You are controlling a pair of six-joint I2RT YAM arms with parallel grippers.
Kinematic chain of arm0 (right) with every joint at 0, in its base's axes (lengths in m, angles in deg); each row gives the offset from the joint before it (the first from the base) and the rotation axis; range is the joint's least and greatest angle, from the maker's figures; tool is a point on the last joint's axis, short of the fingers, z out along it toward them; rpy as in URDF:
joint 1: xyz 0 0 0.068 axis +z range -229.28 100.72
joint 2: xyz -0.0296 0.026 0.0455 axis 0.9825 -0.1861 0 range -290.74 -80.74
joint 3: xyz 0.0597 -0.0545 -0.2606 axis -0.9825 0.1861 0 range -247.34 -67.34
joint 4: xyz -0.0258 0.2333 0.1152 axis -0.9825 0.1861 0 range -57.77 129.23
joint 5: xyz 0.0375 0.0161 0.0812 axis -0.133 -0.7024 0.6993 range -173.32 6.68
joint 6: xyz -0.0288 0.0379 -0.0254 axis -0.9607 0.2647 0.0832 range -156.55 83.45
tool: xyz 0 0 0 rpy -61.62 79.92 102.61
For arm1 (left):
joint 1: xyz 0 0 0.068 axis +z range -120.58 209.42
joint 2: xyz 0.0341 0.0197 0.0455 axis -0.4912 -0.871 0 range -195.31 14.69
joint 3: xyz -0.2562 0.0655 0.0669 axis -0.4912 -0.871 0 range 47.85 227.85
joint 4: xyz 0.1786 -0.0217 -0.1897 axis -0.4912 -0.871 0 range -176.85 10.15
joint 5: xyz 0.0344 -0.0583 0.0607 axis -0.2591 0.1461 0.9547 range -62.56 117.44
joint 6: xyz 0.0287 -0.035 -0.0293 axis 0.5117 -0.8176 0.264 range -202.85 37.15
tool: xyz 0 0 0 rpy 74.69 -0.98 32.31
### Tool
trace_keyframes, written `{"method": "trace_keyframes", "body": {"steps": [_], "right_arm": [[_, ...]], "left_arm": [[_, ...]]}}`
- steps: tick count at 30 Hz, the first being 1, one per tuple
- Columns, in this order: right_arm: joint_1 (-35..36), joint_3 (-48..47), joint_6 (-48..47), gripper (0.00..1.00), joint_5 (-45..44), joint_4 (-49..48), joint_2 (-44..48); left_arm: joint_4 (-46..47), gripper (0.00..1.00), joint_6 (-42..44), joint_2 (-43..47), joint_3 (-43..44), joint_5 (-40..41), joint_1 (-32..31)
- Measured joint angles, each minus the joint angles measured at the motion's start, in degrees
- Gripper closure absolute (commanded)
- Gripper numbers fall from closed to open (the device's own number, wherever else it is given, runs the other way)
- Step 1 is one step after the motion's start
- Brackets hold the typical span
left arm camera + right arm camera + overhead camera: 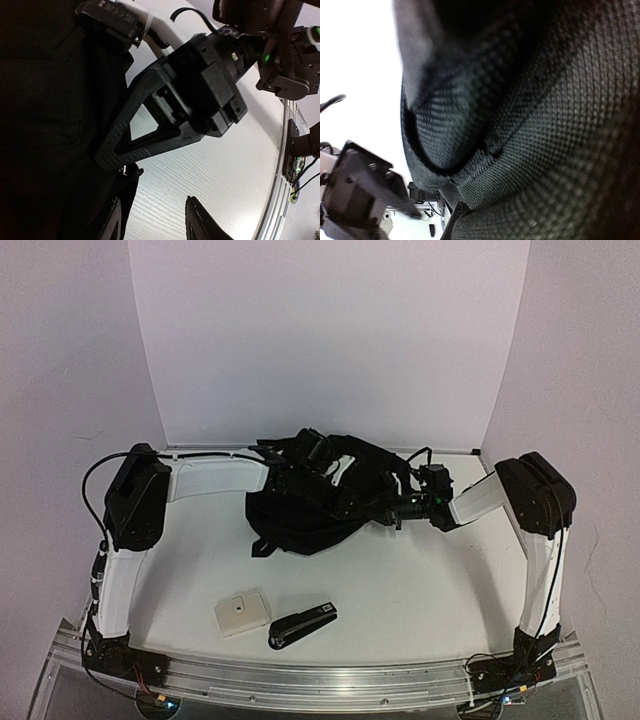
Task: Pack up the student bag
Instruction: Zip the student bag at the center of the board.
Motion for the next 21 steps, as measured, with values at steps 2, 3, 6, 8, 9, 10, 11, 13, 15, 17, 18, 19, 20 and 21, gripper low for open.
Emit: {"method": "trace_keyframes", "body": {"steps": [2, 3, 6, 8, 9, 10, 11, 13, 15, 17, 18, 19, 20, 21], "right_arm": [[0.0, 0.0, 0.1, 1.00, 0.0, 0.0, 0.0], [0.0, 0.0, 0.2, 1.00, 0.0, 0.0, 0.0], [0.0, 0.0, 0.4, 1.00, 0.1, -0.1, 0.0], [0.0, 0.0, 0.5, 1.00, 0.0, -0.1, 0.0], [0.0, 0.0, 0.6, 1.00, 0.0, -0.1, 0.0], [0.0, 0.0, 0.6, 1.00, 0.0, -0.1, 0.0], [0.0, 0.0, 0.7, 1.00, 0.0, -0.1, 0.0], [0.0, 0.0, 0.8, 1.00, 0.0, -0.1, 0.0], [0.0, 0.0, 0.9, 1.00, -0.1, -0.1, 0.0], [0.0, 0.0, 0.9, 1.00, -0.1, -0.1, 0.0], [0.0, 0.0, 1.0, 1.00, -0.1, -0.2, -0.1], [0.0, 0.0, 1.0, 1.00, 0.0, -0.2, -0.1], [0.0, 0.0, 1.0, 1.00, 0.0, -0.2, -0.1], [0.0, 0.0, 1.0, 1.00, 0.0, -0.2, -0.2]], "left_arm": [[-0.3, 0.55, 0.0, -1.4, 0.6, 0.0, 0.1], [-0.5, 0.54, 0.0, -2.2, 0.9, 0.0, 0.1], [-0.8, 0.53, 0.0, -3.7, 1.6, 0.0, 0.1], [-0.9, 0.53, 0.0, -4.6, 2.4, -0.2, 0.1], [-1.2, 0.53, 0.0, -5.2, 3.3, -0.5, 0.1], [-1.5, 0.53, 0.0, -5.9, 4.4, -0.8, 0.1], [-1.8, 0.53, 0.0, -6.4, 5.2, -1.2, 0.0], [-2.3, 0.52, -0.1, -7.2, 6.4, -1.8, 0.0], [-2.5, 0.53, -0.1, -7.3, 6.5, -2.2, 0.0], [-2.5, 0.56, -0.1, -7.3, 6.6, -2.6, 0.0], [-2.7, 0.58, -0.1, -7.4, 6.7, -2.7, 0.0], [-2.8, 0.58, -0.1, -7.5, 6.8, -2.9, 0.0], [-2.8, 0.59, -0.1, -7.5, 6.8, -3.2, 0.0], [-2.8, 0.59, -0.1, -7.5, 6.8, -3.6, 0.0]]}}
